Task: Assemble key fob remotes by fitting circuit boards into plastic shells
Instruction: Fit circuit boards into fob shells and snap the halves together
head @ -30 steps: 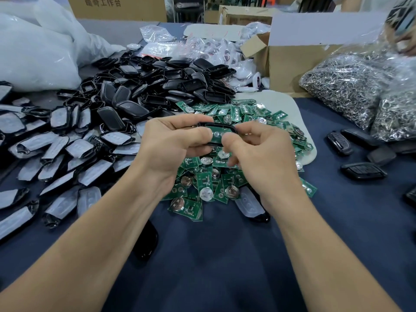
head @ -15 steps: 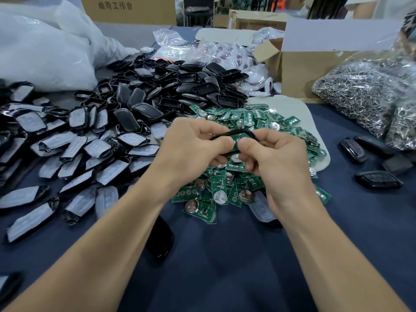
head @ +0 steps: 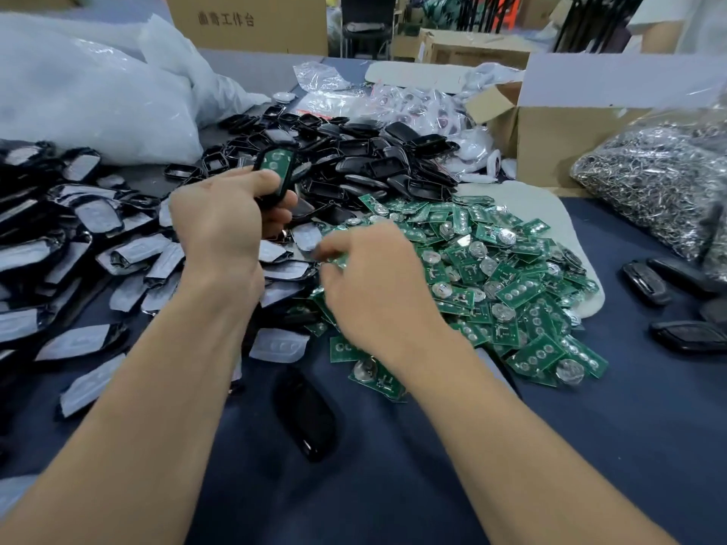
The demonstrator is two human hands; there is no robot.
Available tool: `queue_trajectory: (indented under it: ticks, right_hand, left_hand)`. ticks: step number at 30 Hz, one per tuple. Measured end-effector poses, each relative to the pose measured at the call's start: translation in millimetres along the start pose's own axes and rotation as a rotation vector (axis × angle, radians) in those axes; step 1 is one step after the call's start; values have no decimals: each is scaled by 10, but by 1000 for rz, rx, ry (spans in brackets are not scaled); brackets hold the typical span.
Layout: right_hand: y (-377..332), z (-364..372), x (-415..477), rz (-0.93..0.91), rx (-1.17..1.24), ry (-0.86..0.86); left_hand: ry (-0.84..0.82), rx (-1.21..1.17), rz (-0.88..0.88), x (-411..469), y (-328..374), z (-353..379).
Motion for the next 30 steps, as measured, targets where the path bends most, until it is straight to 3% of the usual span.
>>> queue_trajectory:
  ticks: [5,8,12,14,20,24,30]
  right_hand:
    - [-169,297,263,-99,-293,-113]
    - [-155,305,258,-127,-323,-147]
    - [-11,87,96,-104,-256,13]
    - [149,-104,-38,48,-66,60]
    - [568,-516,-388,396,686,-7]
    - [660,-559,-418,521,887,87]
    - [670,-607,-395,564,1019,131]
  left_hand:
    - [0,-25,0,31,-11,-30]
    - [-6,-32,-12,28,-12,-24]
    - [-24,-6,-20,24,-13,-22]
    - [-82,51,-23,-16,-24,5]
    - [-347,240,-7,-317,-144,276]
    - [-371,322,11,-429,-242,370]
    - [-409,324,-15,-468,-264,393]
Point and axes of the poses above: each hand's wrist, its own x-axis towards the middle knuckle, its own z-axis out of the palm, y = z × x, the point moved 1 cm from there along x, towards the middle knuckle, and after that the axes turned 3 degrees about x, right-handed, at the moved point
